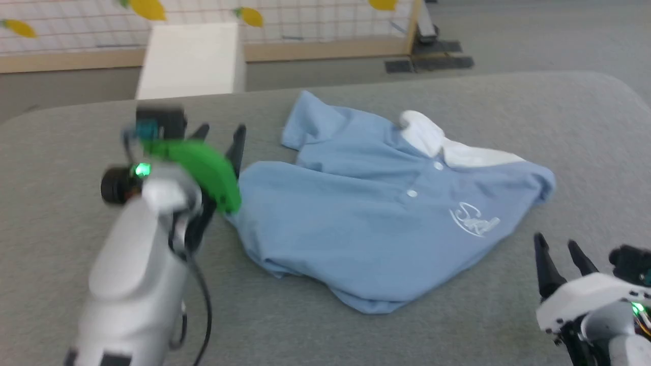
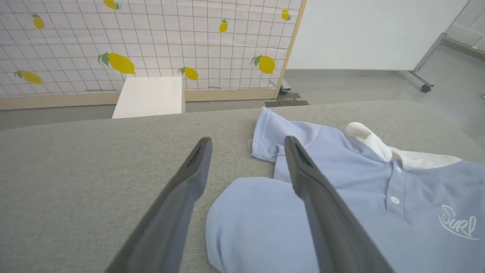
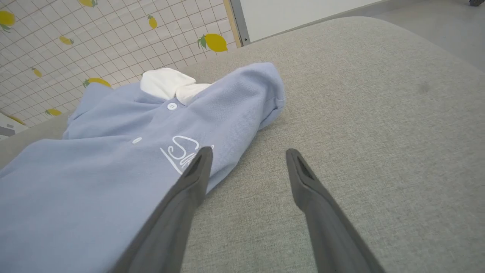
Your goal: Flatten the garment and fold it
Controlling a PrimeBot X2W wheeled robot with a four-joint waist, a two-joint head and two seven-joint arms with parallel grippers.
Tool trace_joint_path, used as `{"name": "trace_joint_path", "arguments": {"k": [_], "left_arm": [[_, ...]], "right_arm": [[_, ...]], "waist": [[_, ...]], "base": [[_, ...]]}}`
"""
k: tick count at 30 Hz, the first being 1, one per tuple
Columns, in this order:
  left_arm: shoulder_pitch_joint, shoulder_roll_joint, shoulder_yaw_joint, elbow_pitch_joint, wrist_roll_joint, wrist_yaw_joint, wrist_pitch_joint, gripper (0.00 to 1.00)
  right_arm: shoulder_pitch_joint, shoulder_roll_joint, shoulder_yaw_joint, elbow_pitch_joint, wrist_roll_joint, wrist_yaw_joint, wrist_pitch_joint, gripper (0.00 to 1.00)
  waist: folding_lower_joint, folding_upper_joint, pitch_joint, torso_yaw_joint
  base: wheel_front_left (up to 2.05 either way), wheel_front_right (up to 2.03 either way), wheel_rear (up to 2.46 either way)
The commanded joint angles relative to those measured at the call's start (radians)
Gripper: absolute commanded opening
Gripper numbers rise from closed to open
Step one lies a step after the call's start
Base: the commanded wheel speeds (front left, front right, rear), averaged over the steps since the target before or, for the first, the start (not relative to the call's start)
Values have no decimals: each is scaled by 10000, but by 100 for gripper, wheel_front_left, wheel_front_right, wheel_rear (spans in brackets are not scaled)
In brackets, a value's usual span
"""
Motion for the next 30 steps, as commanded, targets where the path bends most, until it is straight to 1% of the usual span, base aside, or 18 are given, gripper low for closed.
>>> {"name": "trace_joint_path", "arguments": {"k": [1, 4, 7, 9, 11, 14, 17, 20, 23, 24, 25, 27, 30], "left_arm": [[-718, -4, -98, 435, -19, 86, 595, 100], [-1941, -214, -169, 1369, -173, 311, 1866, 100], [-2822, -428, -456, 2267, -223, 315, 3070, 100], [-3175, -565, -471, 2721, -387, 327, 3614, 100], [-3441, -495, -698, 3116, -255, 323, 4173, 100], [-3606, -373, -912, 3524, -122, 304, 4642, 100], [-3641, -227, -997, 3812, -2, 394, 4716, 100], [-3513, -130, -1063, 4093, 3, 384, 4832, 100], [-3259, -264, -1018, 4271, -287, 173, 4968, 100], [-3168, -363, -970, 4303, -441, 80, 4999, 28], [-3081, -433, -985, 4296, -526, -66, 4955, 0], [-2959, -531, -974, 4267, -685, -288, 4840, 0], [-2905, -566, -833, 4106, -878, -484, 4295, 0]], "right_arm": [[-336, -1, 164, 6, 111, -15, -30, 100], [-731, 0, 455, 23, 239, -15, 13, 100], [-1024, 0, 571, 41, 314, -15, -53, 100], [-1124, 0, 664, 64, 382, -15, -49, 100], [-1216, 0, 735, 75, 451, -15, -28, 100], [-1338, 0, 622, 53, 424, -15, -92, 100], [-1373, 0, 510, 31, 389, -15, -149, 100], [-1391, 0, 490, -8, 355, -15, -231, 100], [-1380, 0, 363, -18, 253, -15, -339, 100], [-1379, 0, 313, -22, 214, -15, -364, 100], [-1371, 1, 245, -33, 169, -15, -374, 100], [-1364, 1, 146, -90, 70, -15, -349, 100], [-1334, 1, 17, -204, -76, -15, -264, 100]], "waist": [[0, -1, 826, -818], [0, -1, 1310, -1257], [0, -1, 1679, -1590], [0, -1, 1920, -1780], [0, -1, 2174, -1944], [0, -1, 2450, -2094], [0, -1, 2617, -2115], [0, -1, 2640, -2095], [0, -1, 2575, -1964], [0, -1, 2534, -1899], [0, -1, 2486, -1807], [0, -1, 2414, -1605], [0, -1, 2210, -1279]], "base": [[0, 0, 0], [0, 0, 0], [0, 0, 0], [0, 0, 0], [0, 0, 0], [0, 0, 0], [0, 0, 0], [0, 0, 0], [0, 0, 0], [0, 0, 0], [0, 0, 0], [0, 0, 0], [0, 0, 0]]}}
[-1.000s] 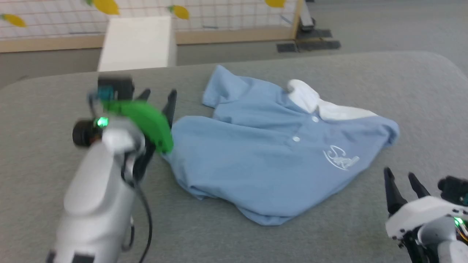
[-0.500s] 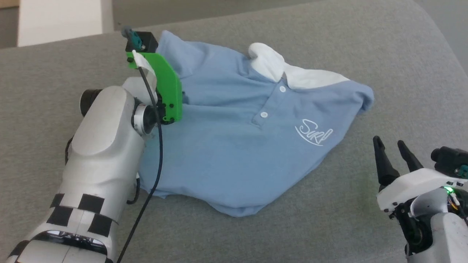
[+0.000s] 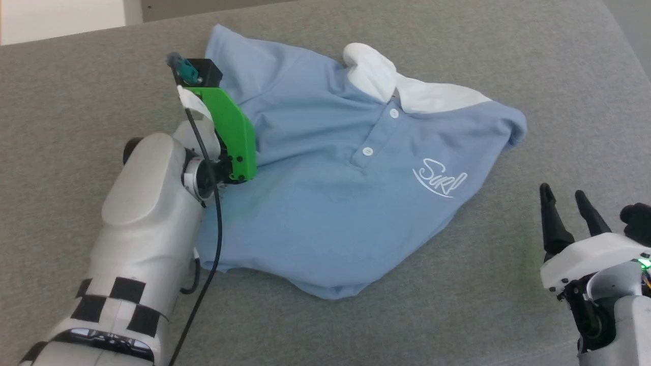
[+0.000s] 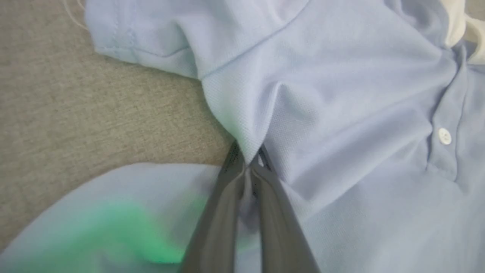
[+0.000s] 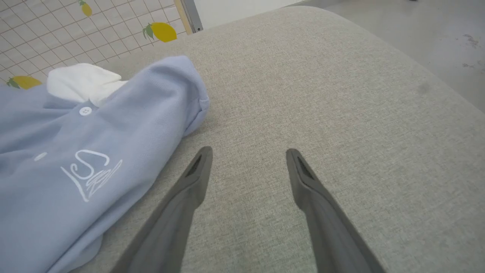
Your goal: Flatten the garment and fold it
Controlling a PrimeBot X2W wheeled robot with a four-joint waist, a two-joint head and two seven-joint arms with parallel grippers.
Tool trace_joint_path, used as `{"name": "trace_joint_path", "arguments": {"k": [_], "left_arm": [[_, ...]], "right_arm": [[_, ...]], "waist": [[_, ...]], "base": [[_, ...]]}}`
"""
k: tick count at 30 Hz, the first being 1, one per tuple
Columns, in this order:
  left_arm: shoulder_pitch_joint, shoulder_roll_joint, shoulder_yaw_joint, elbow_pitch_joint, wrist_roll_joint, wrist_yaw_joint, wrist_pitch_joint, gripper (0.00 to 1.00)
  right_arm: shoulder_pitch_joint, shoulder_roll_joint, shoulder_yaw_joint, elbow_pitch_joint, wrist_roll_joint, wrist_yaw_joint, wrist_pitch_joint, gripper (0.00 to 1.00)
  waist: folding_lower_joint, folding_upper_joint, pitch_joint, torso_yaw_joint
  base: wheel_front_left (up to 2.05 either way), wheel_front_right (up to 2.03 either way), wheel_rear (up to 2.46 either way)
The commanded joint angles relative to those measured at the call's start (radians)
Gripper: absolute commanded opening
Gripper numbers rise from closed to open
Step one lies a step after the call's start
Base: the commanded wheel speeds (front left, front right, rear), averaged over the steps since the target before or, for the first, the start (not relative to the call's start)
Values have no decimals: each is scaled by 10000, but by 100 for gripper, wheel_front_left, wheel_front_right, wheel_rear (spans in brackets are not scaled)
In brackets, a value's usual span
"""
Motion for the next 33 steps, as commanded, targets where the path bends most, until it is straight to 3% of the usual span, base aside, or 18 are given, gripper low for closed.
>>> {"name": "trace_joint_path", "arguments": {"k": [1, 8, 13, 20, 28, 29, 30, 33], "left_arm": [[336, -85, 67, -12, -161, -122, -232, 0], [785, 61, 434, -971, -760, -486, -1275, 0], [2315, 459, 650, -2322, -1175, -495, -1364, 0], [5861, 740, 831, -5200, -1969, 417, -46, 0], [8933, 612, 869, -7599, -2537, 1521, 690, 0], [9032, 584, 980, -7749, -2535, 1589, 517, 15], [9089, 526, 1160, -7956, -2540, 1642, 213, 100], [8953, 510, 1682, -8462, -2226, 1570, -1053, 100]], "right_arm": [[-66, 4, -82, -126, -114, -15, 42, 100], [324, 5, -444, -394, -348, -15, 376, 100], [673, 5, -430, -483, -377, -15, 585, 100], [1016, 5, -337, -668, -247, -15, 793, 100], [1155, 5, -174, -743, -297, -15, 1149, 100], [1171, 5, -154, -746, -322, -15, 1205, 100], [1194, 5, -124, -742, -333, -15, 1296, 100], [1220, 5, -72, -739, -389, -15, 1580, 100]], "waist": [[0, -1, -379, 535], [0, -1, -1234, 1674], [0, -1, -1971, 2388], [0, -1, -2596, 3173], [0, -1, -2838, 3303], [0, -1, -2854, 3302], [0, -1, -2875, 3308], [0, -1, -2919, 3291]], "base": [[0, 0, 0], [0, 0, 0], [0, 0, 0], [0, 0, 0], [0, 0, 0], [0, 0, 0], [0, 0, 0], [0, 0, 0]]}}
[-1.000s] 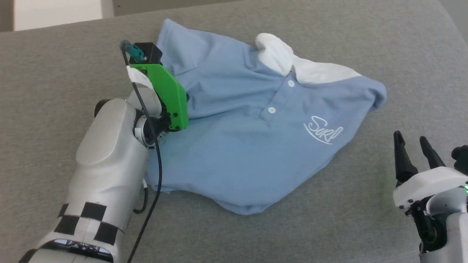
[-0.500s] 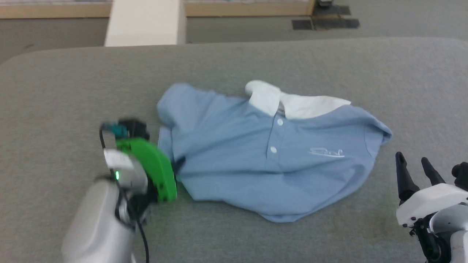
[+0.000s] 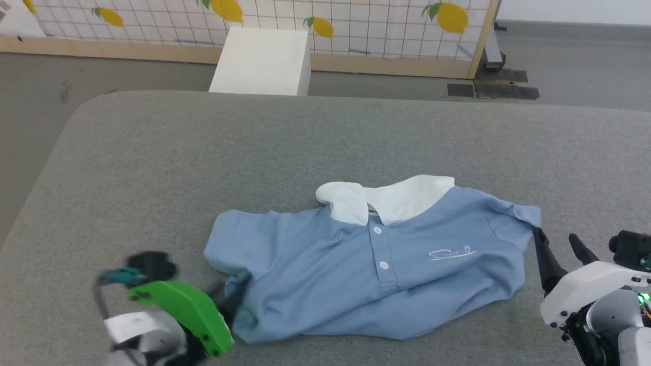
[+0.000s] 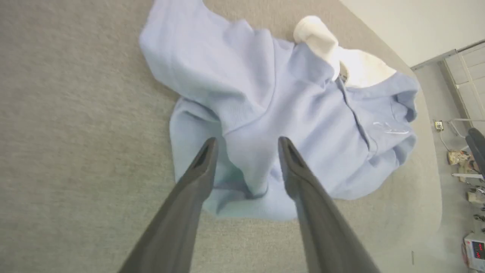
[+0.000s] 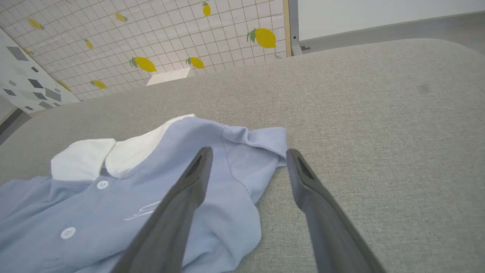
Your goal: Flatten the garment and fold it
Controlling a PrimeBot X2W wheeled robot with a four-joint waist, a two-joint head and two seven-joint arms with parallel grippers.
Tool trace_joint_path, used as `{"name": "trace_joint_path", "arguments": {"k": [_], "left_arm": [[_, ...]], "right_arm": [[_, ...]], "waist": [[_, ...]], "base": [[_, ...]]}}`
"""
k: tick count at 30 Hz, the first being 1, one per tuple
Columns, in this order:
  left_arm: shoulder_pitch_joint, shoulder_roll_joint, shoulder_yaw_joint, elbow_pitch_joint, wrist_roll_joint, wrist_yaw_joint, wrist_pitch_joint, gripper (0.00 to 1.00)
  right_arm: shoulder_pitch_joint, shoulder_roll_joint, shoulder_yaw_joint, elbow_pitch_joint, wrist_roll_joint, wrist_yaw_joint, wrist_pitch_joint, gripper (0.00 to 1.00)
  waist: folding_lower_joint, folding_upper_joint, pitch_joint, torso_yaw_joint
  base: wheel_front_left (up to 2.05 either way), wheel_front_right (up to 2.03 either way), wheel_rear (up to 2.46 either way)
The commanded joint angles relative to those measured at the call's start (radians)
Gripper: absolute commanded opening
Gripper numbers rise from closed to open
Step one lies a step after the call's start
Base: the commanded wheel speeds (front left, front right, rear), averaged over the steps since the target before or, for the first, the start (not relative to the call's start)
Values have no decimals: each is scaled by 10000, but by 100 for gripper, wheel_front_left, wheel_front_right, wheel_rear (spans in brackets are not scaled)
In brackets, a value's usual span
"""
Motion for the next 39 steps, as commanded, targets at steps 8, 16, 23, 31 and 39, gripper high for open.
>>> {"name": "trace_joint_path", "arguments": {"k": [8, 16, 23, 31, 39], "left_arm": [[-806, 43, 748, -457, 2400, -651, -5299, 100], [-1176, -110, 435, 615, 3651, -695, -7667, 100], [-1478, -328, 411, 1085, 3526, -639, -7829, 100], [-1594, -364, 376, 1401, 3332, -531, -7413, 100], [-2972, 173, -231, 1668, 3234, -354, -3933, 100]], "right_arm": [[-929, -304, 31, 214, -1165, -15, 2135, 100], [-2358, -1543, 457, 1258, -2253, -15, 3684, 100], [-2900, -1854, 1100, 2015, -2178, -15, 3506, 100], [-3233, -1776, 760, 2354, -2089, -15, 2509, 0], [-2772, -1717, 684, 1406, -1668, -15, 2350, 0]], "waist": [[0, 0, 526, -21], [0, 0, 1319, 273], [0, 0, 1878, 545], [0, 0, 1739, 584], [0, 0, 1478, 465]], "base": [[0, 0, 0], [0, 0, 0], [0, 0, 0], [0, 0, 0], [0, 0, 0]]}}
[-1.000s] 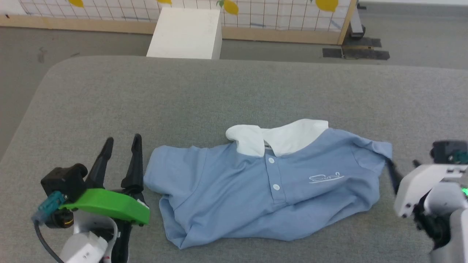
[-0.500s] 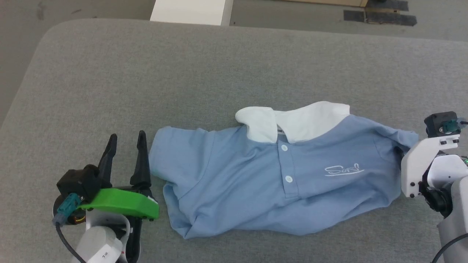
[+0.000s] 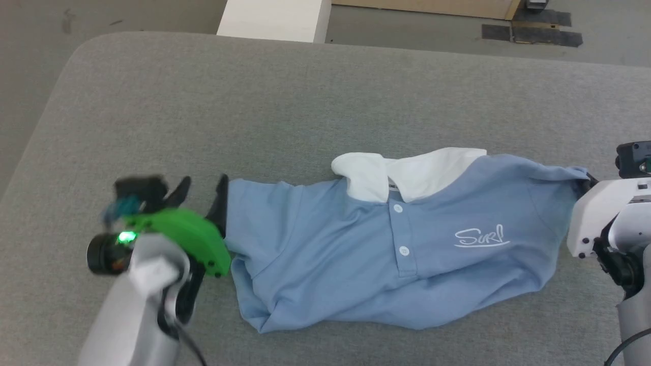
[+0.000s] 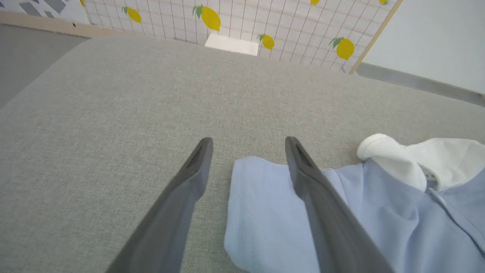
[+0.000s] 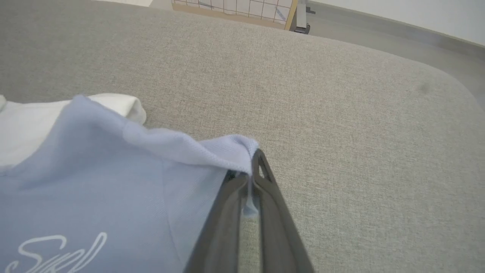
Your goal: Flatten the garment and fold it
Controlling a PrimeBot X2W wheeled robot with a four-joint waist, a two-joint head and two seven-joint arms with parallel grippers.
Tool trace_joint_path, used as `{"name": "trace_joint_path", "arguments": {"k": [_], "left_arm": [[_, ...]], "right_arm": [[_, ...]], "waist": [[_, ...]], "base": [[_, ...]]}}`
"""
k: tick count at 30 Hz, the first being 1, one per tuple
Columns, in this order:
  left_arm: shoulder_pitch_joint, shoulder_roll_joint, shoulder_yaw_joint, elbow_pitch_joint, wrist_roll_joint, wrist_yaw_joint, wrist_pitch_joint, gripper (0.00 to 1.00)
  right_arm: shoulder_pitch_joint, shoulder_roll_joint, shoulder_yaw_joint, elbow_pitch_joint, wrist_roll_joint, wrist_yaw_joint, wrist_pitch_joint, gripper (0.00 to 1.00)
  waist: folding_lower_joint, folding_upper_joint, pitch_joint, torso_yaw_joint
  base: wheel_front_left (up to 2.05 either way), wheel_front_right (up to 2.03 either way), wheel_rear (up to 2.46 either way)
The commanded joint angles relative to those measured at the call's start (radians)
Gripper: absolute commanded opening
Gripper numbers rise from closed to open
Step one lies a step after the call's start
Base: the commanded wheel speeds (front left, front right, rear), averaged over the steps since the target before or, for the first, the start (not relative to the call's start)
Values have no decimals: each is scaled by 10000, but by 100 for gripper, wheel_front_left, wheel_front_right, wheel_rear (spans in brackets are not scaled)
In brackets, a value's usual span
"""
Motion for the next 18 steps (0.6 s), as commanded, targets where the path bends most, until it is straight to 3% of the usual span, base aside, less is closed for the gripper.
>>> {"name": "trace_joint_path", "arguments": {"k": [1, 3, 7, 11, 17, 18], "left_arm": [[-447, 196, -175, 185, -24, 71, 779, 100], [-1142, 415, -531, 507, -2, 30, 2327, 100], [-2331, 629, -1055, 1408, 148, -18, 4320, 100], [-3042, 613, -1329, 2507, 142, 69, 5686, 100], [-3025, 361, -1299, 3537, -398, 170, 6797, 100], [-2953, 320, -1263, 3615, -511, 177, 6898, 45]], "right_arm": [[167, 70, 65, -160, 93, -15, 42, 0], [234, 158, 202, -459, 187, -15, 87, 0], [298, 277, 504, -789, 351, -15, 246, 0], [299, 291, 802, -969, 473, -15, 366, 0], [261, 242, 972, -1040, 590, -15, 328, 0], [267, 235, 978, -1035, 590, -15, 314, 0]], "waist": [[0, 0, -36, -73], [0, 0, -5, -173], [0, 0, 171, -352], [0, 0, 364, -583], [0, 0, 569, -894], [0, 0, 579, -914]], "base": [[0, 0, 0], [0, 0, 0], [0, 0, 0], [0, 0, 0], [0, 0, 0], [0, 0, 0]]}}
